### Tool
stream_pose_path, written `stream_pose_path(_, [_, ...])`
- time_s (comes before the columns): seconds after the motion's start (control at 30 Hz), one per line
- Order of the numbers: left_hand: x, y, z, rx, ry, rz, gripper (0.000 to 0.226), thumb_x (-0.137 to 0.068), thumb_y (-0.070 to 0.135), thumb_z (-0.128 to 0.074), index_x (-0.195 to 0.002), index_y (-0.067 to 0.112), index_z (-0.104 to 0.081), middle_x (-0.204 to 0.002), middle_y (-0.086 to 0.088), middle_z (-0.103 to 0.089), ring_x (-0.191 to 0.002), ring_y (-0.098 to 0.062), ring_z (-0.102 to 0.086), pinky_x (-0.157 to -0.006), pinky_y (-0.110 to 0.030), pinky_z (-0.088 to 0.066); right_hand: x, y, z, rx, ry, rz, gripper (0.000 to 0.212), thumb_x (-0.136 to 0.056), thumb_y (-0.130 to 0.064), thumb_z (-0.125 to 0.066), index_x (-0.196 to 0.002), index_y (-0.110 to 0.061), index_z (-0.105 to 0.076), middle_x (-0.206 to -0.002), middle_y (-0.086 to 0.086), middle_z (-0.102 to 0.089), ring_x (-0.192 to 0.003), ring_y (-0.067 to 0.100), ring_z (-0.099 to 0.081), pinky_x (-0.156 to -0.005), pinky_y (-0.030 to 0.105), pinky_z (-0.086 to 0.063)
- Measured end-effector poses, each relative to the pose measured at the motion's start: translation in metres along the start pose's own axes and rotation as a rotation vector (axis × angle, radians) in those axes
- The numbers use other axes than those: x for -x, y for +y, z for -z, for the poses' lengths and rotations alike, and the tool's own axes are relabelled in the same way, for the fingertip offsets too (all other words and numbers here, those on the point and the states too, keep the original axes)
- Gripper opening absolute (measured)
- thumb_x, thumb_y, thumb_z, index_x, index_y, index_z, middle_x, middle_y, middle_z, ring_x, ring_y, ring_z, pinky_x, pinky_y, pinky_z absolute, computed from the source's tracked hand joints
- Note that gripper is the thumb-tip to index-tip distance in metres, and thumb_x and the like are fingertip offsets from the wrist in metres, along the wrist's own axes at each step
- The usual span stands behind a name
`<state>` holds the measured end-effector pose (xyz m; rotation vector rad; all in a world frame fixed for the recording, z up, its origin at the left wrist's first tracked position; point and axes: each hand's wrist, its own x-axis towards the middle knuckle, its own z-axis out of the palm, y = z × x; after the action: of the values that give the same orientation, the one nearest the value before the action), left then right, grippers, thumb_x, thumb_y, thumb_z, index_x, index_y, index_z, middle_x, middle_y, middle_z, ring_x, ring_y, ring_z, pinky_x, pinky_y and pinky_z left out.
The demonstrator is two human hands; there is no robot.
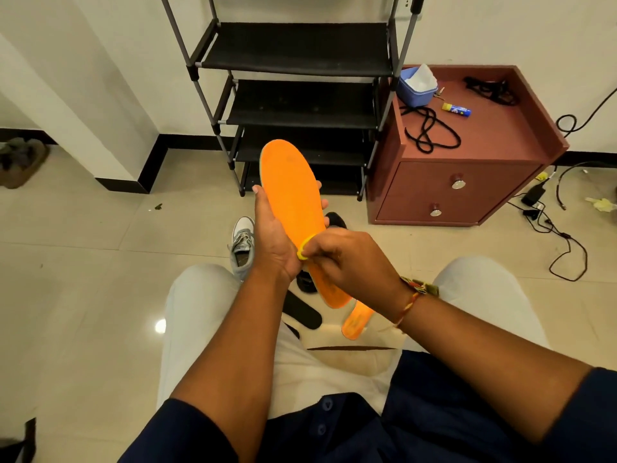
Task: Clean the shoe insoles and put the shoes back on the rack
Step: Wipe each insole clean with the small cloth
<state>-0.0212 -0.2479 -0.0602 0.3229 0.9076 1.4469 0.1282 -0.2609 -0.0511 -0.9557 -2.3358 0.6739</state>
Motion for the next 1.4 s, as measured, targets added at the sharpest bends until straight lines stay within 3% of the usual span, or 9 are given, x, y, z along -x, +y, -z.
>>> stream_pose_path(0.13, [-0.002, 0.003, -0.001, 0.06, 0.006, -0.027, 0.079, -0.098, 0.074, -0.017, -0.141, 0.018, -0.052, -0.136, -0.015, -0.064, -0.104, -0.03, -0.068, -0.081, -0.041, -0.051, 0.012, 0.003, -0.001, 0.107, -0.098, 0.11, 0.01, -0.088, -0.011, -0.068, -0.096, -0.015, -0.073, -0.098, 0.001, -0.072, -0.092, 0.018, -0.065, -0.084, 0.027, -0.051])
stream_pose_path(0.27, [0.001, -0.002, -0.006, 0.053, -0.017, 0.011, 0.082, -0.098, 0.075, -0.014, -0.136, 0.015, -0.055, -0.132, -0.017, -0.065, -0.108, -0.031, -0.067, -0.092, -0.045, -0.052, -0.009, 0.006, 0.008, 0.251, 0.043, 0.117, 0.019, -0.094, -0.019, -0.055, -0.096, -0.009, -0.071, -0.1, 0.008, -0.07, -0.092, 0.026, -0.063, -0.081, 0.036, -0.052])
stream_pose_path(0.43, [0.005, -0.01, -0.01, 0.025, -0.05, 0.078, 0.076, -0.097, 0.075, -0.018, -0.131, 0.019, -0.059, -0.128, -0.018, -0.068, -0.122, -0.038, -0.063, -0.107, -0.056, -0.047, -0.055, 0.007, 0.028, 0.396, 0.132, 0.124, 0.011, -0.09, -0.016, -0.065, -0.094, -0.008, -0.071, -0.097, 0.01, -0.07, -0.089, 0.03, -0.062, -0.079, 0.038, -0.051])
stream_pose_path(0.63, [0.0, -0.004, -0.004, 0.073, -0.005, 0.035, 0.085, -0.097, 0.076, -0.018, -0.137, 0.012, -0.055, -0.133, -0.02, -0.065, -0.119, -0.036, -0.064, -0.103, -0.051, -0.05, -0.053, 0.0, 0.01, 0.215, 0.043, 0.083, 0.025, -0.094, -0.029, -0.05, -0.097, -0.016, -0.071, -0.099, 0.002, -0.071, -0.094, 0.02, -0.065, -0.083, 0.034, -0.053])
stream_pose_path(0.77, [-0.007, 0.002, 0.004, 0.137, 0.077, -0.035, 0.083, -0.097, 0.075, -0.017, -0.137, 0.014, -0.055, -0.127, -0.018, -0.067, -0.105, -0.032, -0.067, -0.091, -0.044, -0.052, -0.023, 0.004, 0.0, 0.038, 0.018, 0.025, 0.011, -0.092, -0.013, -0.062, -0.097, -0.014, -0.072, -0.097, 0.001, -0.07, -0.089, 0.014, -0.065, -0.078, 0.027, -0.054])
stream_pose_path(0.97, [-0.015, 0.007, 0.012, 0.266, 0.132, -0.077, 0.085, -0.097, 0.076, -0.014, -0.143, 0.015, -0.051, -0.138, -0.019, -0.062, -0.114, -0.035, -0.065, -0.088, -0.044, -0.051, 0.014, 0.02, 0.003, -0.054, -0.083, -0.099, 0.016, -0.089, -0.004, -0.069, -0.1, -0.014, -0.073, -0.105, 0.0, -0.068, -0.094, 0.008, -0.061, -0.083, 0.018, -0.052])
stream_pose_path(1.23, [-0.01, 0.008, 0.008, 0.271, 0.149, -0.061, 0.082, -0.094, 0.079, -0.021, -0.144, 0.021, -0.047, -0.132, -0.018, -0.066, -0.121, -0.038, -0.065, -0.098, -0.05, -0.053, 0.012, 0.018, -0.002, -0.177, 0.021, -0.215, 0.011, -0.087, -0.014, -0.074, -0.097, -0.018, -0.075, -0.101, -0.005, -0.07, -0.096, 0.007, -0.064, -0.081, 0.022, -0.055])
stream_pose_path(1.33, [-0.006, 0.001, 0.0, 0.131, 0.095, -0.015, 0.079, -0.095, 0.078, -0.017, -0.131, 0.021, -0.059, -0.136, -0.015, -0.064, -0.124, -0.034, -0.063, -0.103, -0.051, -0.05, 0.006, 0.014, -0.001, -0.229, 0.104, -0.256, 0.009, -0.087, -0.013, -0.074, -0.095, -0.017, -0.075, -0.098, -0.005, -0.069, -0.093, 0.005, -0.062, -0.078, 0.017, -0.051])
stream_pose_path(1.4, [-0.002, -0.006, -0.007, 0.058, 0.046, 0.056, 0.077, -0.096, 0.076, -0.016, -0.123, 0.021, -0.062, -0.14, -0.012, -0.061, -0.128, -0.032, -0.06, -0.097, -0.049, -0.053, 0.0, 0.012, 0.0, -0.218, 0.177, -0.266, 0.009, -0.086, -0.013, -0.075, -0.094, -0.018, -0.075, -0.096, -0.005, -0.069, -0.089, 0.005, -0.061, -0.076, 0.017, -0.049])
